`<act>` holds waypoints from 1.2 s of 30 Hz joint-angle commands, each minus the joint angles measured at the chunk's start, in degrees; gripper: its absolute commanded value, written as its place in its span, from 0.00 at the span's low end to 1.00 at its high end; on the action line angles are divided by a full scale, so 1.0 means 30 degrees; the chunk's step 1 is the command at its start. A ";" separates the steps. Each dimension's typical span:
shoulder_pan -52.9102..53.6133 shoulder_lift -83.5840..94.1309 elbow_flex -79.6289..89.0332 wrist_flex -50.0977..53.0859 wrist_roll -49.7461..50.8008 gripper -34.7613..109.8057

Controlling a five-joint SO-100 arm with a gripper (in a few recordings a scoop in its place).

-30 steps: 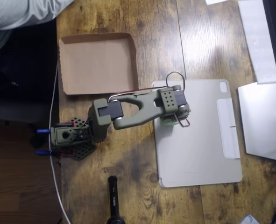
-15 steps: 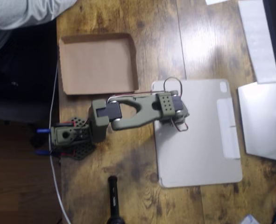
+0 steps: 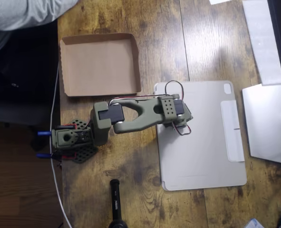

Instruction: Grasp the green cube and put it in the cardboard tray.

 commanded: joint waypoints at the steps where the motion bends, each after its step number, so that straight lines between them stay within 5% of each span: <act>1: 0.0059 0.0234 -0.1025 0.2197 0.0234 0.28; 13: -0.8555 0.2344 -0.8496 1.0430 0.3691 0.30; 27: -2.0625 0.4307 -0.6475 1.0723 0.4629 0.30; 36: -2.2793 0.4424 -0.1494 0.7793 0.4131 0.30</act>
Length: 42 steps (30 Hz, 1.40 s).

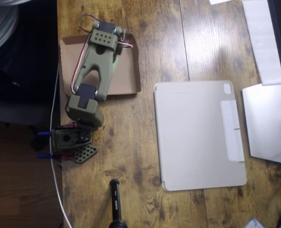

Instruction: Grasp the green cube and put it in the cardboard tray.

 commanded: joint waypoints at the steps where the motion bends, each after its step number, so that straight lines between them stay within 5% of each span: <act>1: -0.0557 0.1201 0.1729 -0.1582 -0.0176 0.30; 7: -0.0703 0.0879 0.3545 -0.3135 -0.0117 0.30; 30: 0.0322 0.2021 0.2197 -0.0762 -0.1406 0.41; 42: 0.6182 0.2490 -0.2607 0.3721 -0.6152 0.41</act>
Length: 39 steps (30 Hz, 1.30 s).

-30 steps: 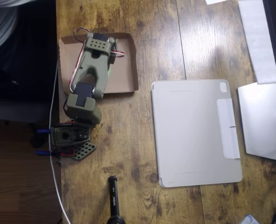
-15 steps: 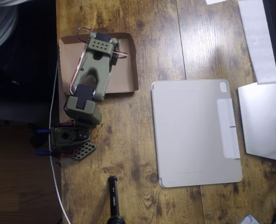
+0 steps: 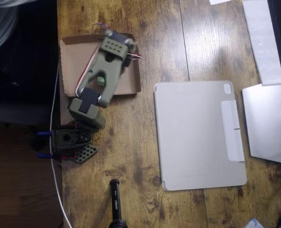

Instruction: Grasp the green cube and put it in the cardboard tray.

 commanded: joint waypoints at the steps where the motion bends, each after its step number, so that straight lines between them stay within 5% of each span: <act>1: 0.1758 0.1113 -0.1553 0.1348 -0.1201 0.40; 8: 0.8877 0.1113 -0.1787 0.1992 -0.0762 0.34; 14: 1.4854 -0.1025 -0.1348 0.1611 0.3076 0.27; 21: 1.6055 -0.1348 0.1465 0.1113 0.6592 0.24; 39: 1.6787 -0.3955 0.3398 0.2051 0.6270 0.24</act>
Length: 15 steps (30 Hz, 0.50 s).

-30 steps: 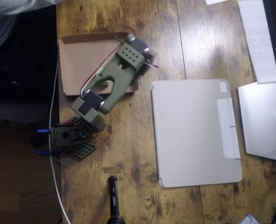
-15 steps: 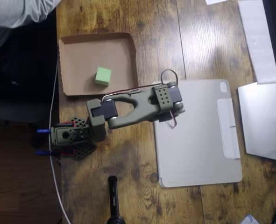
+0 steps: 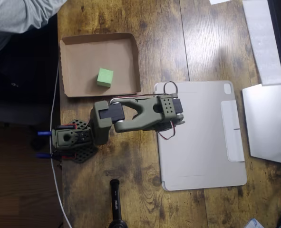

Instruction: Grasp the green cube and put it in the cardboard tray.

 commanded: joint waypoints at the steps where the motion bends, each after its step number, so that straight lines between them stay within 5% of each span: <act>1: 0.0322 -0.0352 -0.0322 0.1113 -0.0352 0.24; 15: -0.0322 0.0439 -0.0264 0.1260 -0.0820 0.24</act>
